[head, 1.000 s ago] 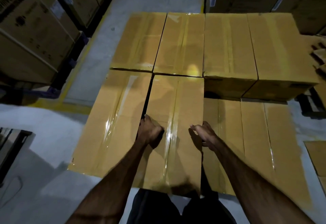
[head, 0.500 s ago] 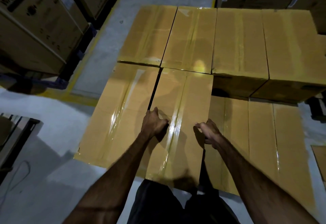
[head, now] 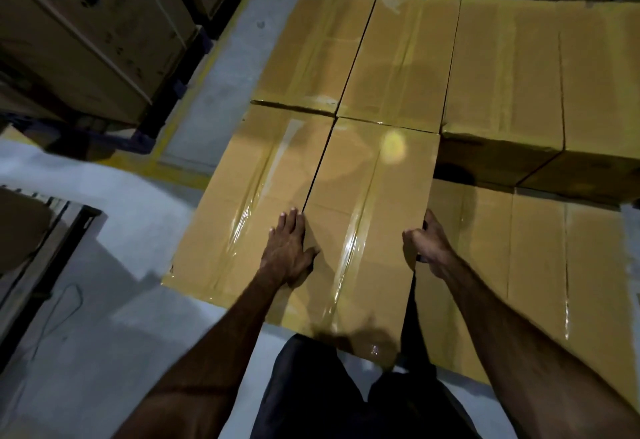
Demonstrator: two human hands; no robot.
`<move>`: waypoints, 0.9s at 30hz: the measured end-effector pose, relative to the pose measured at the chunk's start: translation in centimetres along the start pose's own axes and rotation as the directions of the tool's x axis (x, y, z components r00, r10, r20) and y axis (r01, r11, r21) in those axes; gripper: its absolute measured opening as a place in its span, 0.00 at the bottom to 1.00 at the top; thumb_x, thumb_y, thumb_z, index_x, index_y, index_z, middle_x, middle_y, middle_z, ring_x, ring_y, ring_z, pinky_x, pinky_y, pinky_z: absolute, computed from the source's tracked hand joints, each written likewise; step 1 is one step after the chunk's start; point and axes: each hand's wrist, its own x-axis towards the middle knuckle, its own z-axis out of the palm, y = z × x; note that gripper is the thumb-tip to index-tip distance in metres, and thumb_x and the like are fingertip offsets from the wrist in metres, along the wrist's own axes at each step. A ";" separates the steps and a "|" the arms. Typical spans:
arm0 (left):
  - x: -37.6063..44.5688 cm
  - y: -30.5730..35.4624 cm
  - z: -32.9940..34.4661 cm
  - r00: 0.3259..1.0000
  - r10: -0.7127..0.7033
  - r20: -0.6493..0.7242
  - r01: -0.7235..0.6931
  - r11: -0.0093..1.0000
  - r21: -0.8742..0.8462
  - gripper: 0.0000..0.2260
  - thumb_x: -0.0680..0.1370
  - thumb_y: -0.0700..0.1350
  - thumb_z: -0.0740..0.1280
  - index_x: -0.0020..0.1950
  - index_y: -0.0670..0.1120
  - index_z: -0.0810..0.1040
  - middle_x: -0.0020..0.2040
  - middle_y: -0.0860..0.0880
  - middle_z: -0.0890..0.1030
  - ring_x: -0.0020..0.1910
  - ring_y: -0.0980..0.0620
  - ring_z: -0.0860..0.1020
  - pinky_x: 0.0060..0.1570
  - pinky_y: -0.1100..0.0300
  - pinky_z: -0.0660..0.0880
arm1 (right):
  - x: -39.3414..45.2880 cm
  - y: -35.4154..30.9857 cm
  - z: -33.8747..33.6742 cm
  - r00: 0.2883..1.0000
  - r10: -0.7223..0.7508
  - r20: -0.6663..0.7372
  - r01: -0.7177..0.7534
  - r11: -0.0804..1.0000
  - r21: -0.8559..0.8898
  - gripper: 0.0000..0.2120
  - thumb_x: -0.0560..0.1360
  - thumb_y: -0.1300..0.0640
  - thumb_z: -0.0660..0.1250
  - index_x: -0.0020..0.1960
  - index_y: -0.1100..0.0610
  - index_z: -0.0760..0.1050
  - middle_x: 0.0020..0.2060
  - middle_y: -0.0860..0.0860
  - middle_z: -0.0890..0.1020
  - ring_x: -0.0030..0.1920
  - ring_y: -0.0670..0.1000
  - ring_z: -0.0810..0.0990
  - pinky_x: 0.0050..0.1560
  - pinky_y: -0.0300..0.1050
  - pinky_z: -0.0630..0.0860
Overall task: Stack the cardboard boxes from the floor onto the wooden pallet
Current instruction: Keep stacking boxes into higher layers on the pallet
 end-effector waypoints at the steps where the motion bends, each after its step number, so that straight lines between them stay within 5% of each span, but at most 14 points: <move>1: 0.0 0.1 0.1 1.000 0.000 0.002 0.000 1.000 -0.004 0.43 0.82 0.63 0.64 0.86 0.42 0.47 0.87 0.44 0.43 0.85 0.40 0.44 0.79 0.36 0.52 | 0.0 0.1 0.0 1.000 -0.007 -0.001 0.007 1.000 -0.004 0.29 0.77 0.62 0.69 0.75 0.44 0.69 0.58 0.46 0.82 0.59 0.53 0.79 0.63 0.63 0.80; 9: 0.5 -0.7 0.1 1.000 0.008 -0.002 -0.008 0.997 -0.074 0.44 0.81 0.62 0.67 0.87 0.44 0.47 0.87 0.46 0.44 0.85 0.42 0.44 0.80 0.36 0.51 | -0.4 0.7 -0.3 0.994 -0.104 0.022 0.106 0.991 -0.078 0.33 0.76 0.68 0.66 0.74 0.41 0.66 0.58 0.45 0.82 0.59 0.52 0.81 0.64 0.56 0.80; 22: 0.3 -0.3 0.4 0.998 -0.003 -0.069 -0.006 0.992 -0.124 0.43 0.81 0.59 0.69 0.86 0.44 0.50 0.87 0.45 0.48 0.85 0.42 0.47 0.81 0.37 0.51 | -1.1 0.6 -0.1 0.995 -0.092 0.030 0.096 0.979 -0.179 0.39 0.84 0.64 0.64 0.86 0.47 0.47 0.79 0.50 0.69 0.72 0.56 0.73 0.70 0.46 0.69; 27: -0.9 -0.2 1.3 0.987 0.007 -0.162 -0.029 0.991 -0.132 0.38 0.83 0.57 0.67 0.85 0.42 0.55 0.86 0.42 0.54 0.85 0.40 0.51 0.81 0.38 0.54 | -1.7 0.4 -1.1 0.989 -0.107 0.098 0.129 0.954 -0.269 0.34 0.81 0.57 0.70 0.82 0.48 0.59 0.71 0.53 0.76 0.69 0.59 0.77 0.70 0.55 0.74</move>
